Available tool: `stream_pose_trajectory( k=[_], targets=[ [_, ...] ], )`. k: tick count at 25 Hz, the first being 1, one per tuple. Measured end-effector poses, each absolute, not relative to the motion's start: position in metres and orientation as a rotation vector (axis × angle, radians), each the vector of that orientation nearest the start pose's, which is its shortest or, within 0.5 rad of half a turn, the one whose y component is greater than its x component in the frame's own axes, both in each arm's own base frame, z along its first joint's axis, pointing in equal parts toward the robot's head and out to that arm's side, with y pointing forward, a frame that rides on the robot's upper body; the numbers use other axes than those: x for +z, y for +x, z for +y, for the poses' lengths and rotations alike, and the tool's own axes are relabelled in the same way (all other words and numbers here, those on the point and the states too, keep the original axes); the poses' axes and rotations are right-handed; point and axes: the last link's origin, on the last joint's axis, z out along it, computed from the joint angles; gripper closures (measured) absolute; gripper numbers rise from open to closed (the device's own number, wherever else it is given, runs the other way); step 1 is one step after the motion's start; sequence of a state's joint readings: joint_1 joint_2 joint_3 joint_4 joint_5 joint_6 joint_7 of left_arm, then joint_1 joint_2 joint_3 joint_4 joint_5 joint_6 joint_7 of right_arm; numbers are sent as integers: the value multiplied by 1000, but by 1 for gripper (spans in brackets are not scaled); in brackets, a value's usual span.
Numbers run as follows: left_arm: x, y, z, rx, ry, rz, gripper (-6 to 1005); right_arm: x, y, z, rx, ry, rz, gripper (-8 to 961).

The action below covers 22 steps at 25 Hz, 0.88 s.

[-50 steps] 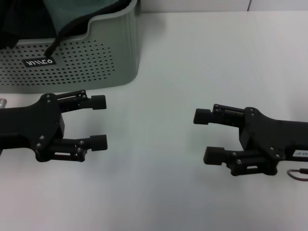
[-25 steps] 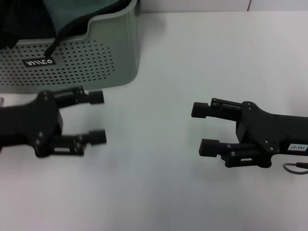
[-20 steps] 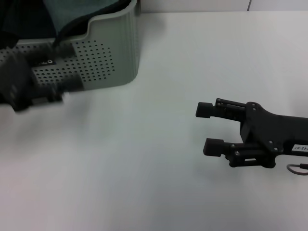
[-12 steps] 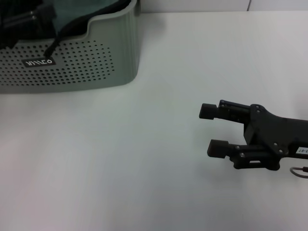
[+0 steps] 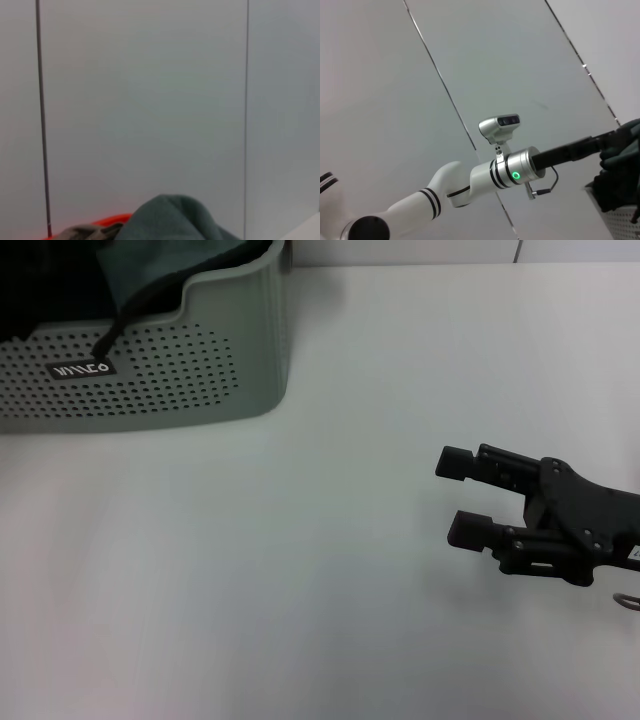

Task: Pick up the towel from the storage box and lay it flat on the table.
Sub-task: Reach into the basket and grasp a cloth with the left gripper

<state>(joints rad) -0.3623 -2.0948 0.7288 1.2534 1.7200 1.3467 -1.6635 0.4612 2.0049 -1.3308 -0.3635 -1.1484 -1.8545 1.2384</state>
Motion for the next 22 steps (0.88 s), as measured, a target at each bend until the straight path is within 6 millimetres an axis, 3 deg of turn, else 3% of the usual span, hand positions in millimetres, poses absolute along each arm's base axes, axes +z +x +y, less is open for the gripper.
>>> stream_pose_trajectory(
  k=[8, 22],
  targets=[
    [107, -224, 375, -683, -2224, -478, 203, -13, 225, 265, 1529, -2753, 611, 120],
    [106, -215, 383, -757, -2221, -567, 222, -16, 232, 262, 1507, -2738, 603, 122]
  ],
)
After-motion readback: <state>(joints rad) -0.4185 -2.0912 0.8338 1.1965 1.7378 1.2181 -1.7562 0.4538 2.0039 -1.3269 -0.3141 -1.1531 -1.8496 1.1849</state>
